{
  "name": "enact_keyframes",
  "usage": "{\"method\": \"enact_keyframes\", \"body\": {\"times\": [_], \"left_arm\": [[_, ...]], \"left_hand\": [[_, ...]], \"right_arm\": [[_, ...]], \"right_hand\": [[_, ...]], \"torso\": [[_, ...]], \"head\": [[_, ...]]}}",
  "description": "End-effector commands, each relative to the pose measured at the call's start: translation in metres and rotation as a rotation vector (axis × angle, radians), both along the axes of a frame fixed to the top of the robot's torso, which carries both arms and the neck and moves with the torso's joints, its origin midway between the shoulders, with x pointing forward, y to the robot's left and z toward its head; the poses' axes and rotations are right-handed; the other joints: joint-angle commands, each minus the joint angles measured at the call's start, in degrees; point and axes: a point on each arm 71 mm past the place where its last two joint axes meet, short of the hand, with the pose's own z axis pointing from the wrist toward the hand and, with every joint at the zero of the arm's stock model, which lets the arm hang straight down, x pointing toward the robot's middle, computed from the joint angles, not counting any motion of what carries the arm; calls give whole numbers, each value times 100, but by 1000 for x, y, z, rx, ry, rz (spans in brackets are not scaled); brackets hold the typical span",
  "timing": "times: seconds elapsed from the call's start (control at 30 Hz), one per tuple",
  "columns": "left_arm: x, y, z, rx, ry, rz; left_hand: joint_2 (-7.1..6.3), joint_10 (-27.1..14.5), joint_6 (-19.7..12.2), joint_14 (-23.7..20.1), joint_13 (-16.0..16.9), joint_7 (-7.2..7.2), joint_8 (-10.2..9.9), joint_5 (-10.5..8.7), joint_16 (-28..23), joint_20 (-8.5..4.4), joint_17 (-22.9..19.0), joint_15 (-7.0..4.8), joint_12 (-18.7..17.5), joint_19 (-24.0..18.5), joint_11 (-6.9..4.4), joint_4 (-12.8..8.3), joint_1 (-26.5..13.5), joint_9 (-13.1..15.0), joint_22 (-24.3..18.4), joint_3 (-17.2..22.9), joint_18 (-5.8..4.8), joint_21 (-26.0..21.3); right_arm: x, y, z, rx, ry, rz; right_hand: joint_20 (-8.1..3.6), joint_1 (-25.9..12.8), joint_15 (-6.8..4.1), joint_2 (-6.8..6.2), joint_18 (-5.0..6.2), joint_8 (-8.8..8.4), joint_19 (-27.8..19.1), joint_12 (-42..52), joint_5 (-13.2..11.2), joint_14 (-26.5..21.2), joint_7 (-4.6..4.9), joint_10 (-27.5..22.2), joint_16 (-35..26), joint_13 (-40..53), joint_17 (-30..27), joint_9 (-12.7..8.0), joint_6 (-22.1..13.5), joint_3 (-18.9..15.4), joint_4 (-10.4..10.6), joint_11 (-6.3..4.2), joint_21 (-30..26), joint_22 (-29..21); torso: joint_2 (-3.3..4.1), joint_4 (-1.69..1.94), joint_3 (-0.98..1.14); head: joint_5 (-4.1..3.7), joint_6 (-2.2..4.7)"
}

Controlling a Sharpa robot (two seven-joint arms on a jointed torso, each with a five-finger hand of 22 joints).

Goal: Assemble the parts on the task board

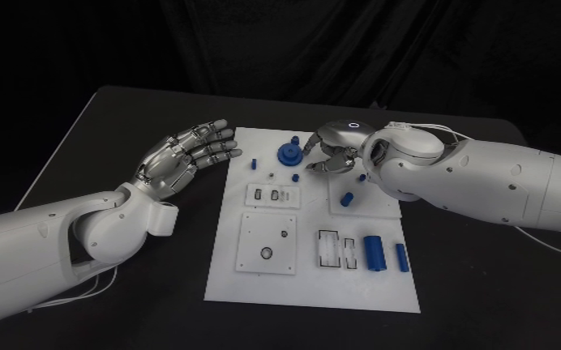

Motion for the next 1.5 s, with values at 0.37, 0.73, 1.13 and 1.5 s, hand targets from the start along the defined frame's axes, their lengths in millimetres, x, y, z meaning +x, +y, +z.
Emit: {"method": "enact_keyframes", "body": {"times": [0.37,0.73,1.13,1.5], "left_arm": [[0,0,3,-41,-43,8],[0,2,3,-41,-43,10],[-2,4,4,-38,-43,19],[-1,1,3,-41,-41,9]], "left_hand": [[1,8,-3,-52,-9,43,18,6,31,-2,-11,6,25,-34,43,6,-75,-3,-10,44,-84,-37],[1,8,-3,-52,-9,43,18,6,31,-2,-11,6,25,-34,43,6,-75,-3,-10,44,-84,-37],[4,12,21,-54,-8,46,30,6,38,-2,-13,5,29,-35,46,8,-83,1,-10,58,-84,-36],[4,18,26,-54,-6,47,33,9,41,-3,-13,4,34,-35,48,8,-86,3,-10,64,-84,-35]], "right_arm": [[-2,10,-4,-11,29,32],[-1,4,-2,11,12,18],[1,-43,32,36,-66,-93],[-20,-107,34,28,-75,-207]], "right_hand": [[22,14,4,43,58,-13,382,7,17,560,1,356,-24,1253,1351,-19,57,36,14,35,-21,1254],[66,34,58,37,61,231,375,23,3,553,-23,377,-42,1277,1321,127,697,20,14,100,-36,1247],[74,71,56,-47,73,207,351,-17,-92,533,-21,316,-95,1213,1240,143,686,-15,-17,90,-67,1220],[22,329,-9,-123,62,38,375,4,-13,540,-40,355,-77,1249,1267,74,489,43,-136,11,-45,1251]], "torso": [[-6,-3,-5],[-5,-8,-4],[-9,-36,3],[-32,-65,-5]], "head": [[-6,-5],[5,20],[-7,48],[1,47]]}}
